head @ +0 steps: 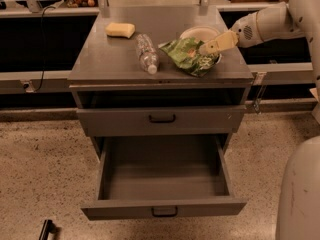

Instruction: Pick green jalapeno chip bag from middle drawer and place on counter

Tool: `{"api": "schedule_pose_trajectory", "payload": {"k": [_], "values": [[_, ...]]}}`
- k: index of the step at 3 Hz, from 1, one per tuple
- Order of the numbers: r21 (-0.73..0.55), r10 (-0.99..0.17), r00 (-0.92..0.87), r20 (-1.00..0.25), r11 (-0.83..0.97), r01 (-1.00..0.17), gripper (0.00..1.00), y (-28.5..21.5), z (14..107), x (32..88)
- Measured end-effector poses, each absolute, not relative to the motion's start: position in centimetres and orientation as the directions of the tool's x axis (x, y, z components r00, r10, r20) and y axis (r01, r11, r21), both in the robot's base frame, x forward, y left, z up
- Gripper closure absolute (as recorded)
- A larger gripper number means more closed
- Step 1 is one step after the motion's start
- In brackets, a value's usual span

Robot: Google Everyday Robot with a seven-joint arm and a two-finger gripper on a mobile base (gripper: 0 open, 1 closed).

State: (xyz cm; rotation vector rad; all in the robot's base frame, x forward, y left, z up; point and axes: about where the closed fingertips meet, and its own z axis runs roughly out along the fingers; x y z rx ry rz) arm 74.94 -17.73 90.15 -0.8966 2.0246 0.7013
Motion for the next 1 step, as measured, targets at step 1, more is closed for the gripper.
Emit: {"api": "schedule_pose_trajectory", "payload": {"k": [1], "values": [[0.106,-0.375,-0.398,-0.837,0.603,-0.791,0.00,-18.47,92.45,73.55]]}}
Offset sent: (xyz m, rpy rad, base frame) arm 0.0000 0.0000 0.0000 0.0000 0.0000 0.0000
